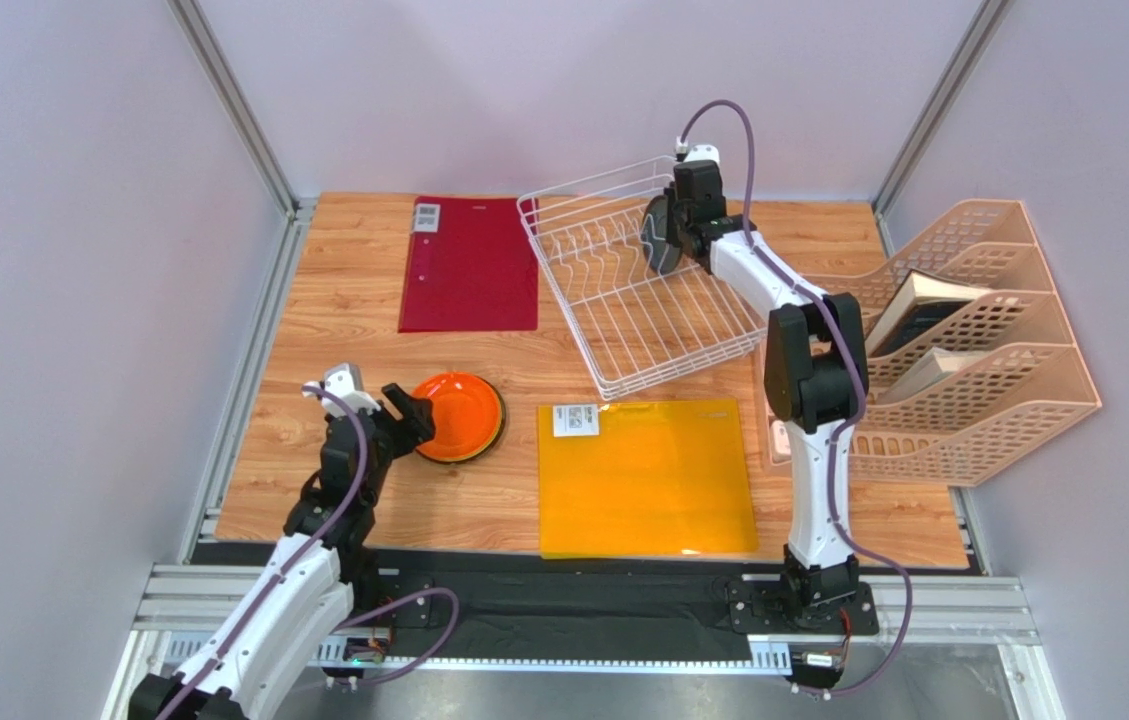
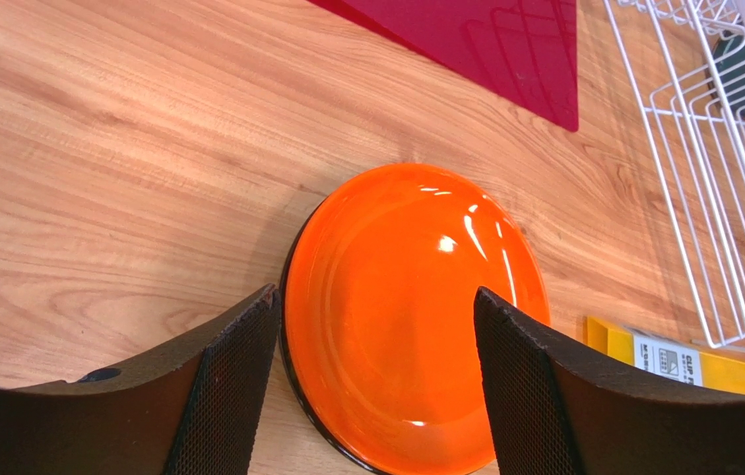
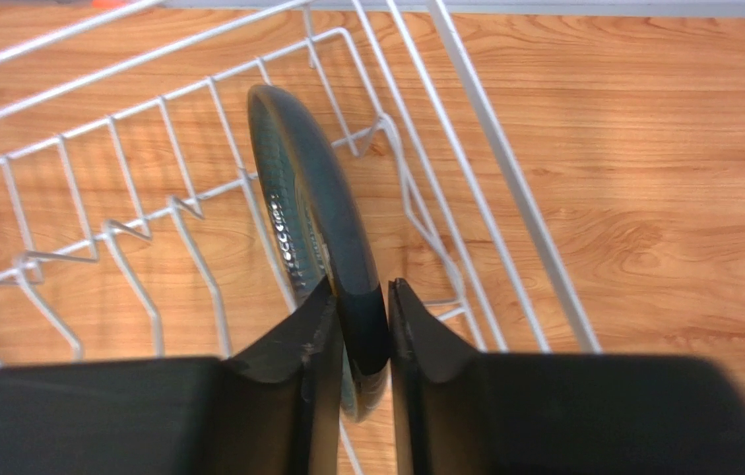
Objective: Unload the plates from the dish rack
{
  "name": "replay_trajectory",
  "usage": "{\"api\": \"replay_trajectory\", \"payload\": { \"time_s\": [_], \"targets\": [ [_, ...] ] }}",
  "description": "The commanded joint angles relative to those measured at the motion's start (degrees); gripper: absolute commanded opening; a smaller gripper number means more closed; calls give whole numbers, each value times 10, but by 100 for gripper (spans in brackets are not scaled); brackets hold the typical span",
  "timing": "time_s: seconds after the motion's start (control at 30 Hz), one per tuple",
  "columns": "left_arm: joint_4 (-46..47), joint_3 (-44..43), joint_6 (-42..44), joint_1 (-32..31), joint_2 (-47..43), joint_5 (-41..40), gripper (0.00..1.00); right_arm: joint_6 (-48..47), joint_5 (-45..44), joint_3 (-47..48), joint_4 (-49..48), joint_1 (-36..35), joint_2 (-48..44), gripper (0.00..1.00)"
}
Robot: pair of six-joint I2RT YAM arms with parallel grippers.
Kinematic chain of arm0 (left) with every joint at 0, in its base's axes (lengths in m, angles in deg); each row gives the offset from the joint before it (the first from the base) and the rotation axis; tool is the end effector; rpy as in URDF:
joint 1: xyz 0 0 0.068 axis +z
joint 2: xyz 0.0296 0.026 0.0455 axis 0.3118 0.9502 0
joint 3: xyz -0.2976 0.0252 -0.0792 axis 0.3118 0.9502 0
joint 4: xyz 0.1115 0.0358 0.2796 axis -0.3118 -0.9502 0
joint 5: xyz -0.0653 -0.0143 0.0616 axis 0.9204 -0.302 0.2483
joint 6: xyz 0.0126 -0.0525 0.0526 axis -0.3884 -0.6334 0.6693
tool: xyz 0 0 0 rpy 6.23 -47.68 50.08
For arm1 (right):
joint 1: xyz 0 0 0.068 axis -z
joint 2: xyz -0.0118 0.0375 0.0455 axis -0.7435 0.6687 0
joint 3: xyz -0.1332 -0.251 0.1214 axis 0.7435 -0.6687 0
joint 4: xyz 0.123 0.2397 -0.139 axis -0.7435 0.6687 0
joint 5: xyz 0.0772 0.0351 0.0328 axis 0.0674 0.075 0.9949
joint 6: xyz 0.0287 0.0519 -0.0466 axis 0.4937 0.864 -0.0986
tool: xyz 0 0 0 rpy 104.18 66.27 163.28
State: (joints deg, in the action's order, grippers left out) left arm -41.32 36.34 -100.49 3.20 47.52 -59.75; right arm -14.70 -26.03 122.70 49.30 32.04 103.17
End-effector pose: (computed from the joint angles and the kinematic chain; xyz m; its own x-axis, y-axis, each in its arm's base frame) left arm 0.1781 -0.0324 0.1618 -0.3027 -0.5060 -0.8077 -0.1667 0.8625 -0.4778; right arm 0.5843 0.1515 0.2314 -0.5646 -0.0359 -0.8246 -0.0098 0.9993 -0.0369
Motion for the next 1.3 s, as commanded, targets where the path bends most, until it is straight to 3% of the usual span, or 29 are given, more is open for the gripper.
{"api": "replay_trajectory", "payload": {
  "time_s": [0.0, 0.23, 0.27, 0.33, 0.37, 0.43, 0.5, 0.53, 0.7, 1.0, 1.27],
  "targets": [
    [-2, -21, 11, -1, -10, -3, 77, -4, 38, 29, -8, 2, 8, 12],
    [4, -16, 9, -1, -10, -1, 77, -10, 79, 51, 9, 3, 29, 14],
    [7, -16, 9, -1, -9, -1, 77, -11, 83, 51, 10, 2, 31, 9],
    [11, -14, 9, -1, -9, 1, 77, -10, 92, 49, 9, 2, 31, 8],
    [14, -12, 9, -1, -7, 1, 77, -12, 93, 49, 10, 3, 33, 17],
    [16, -11, 9, -1, -6, 2, 77, -14, 93, 47, 10, 2, 33, 22],
    [22, -8, 9, -1, -3, 2, 77, -16, 93, 48, 11, 2, 35, 10],
    [25, -8, 9, -1, -2, 2, 77, -14, 80, 47, 12, 2, 34, 0],
    [32, -8, 7, -1, 10, 6, 77, -10, 48, 9, -17, -1, 0, 0],
    [40, -30, 14, -1, 39, 6, 77, -62, -140, -118, -134, -58, -129, 0],
    [45, -36, 16, -1, 46, 5, 77, -69, -187, -159, -169, -69, -162, 0]
  ]
}}
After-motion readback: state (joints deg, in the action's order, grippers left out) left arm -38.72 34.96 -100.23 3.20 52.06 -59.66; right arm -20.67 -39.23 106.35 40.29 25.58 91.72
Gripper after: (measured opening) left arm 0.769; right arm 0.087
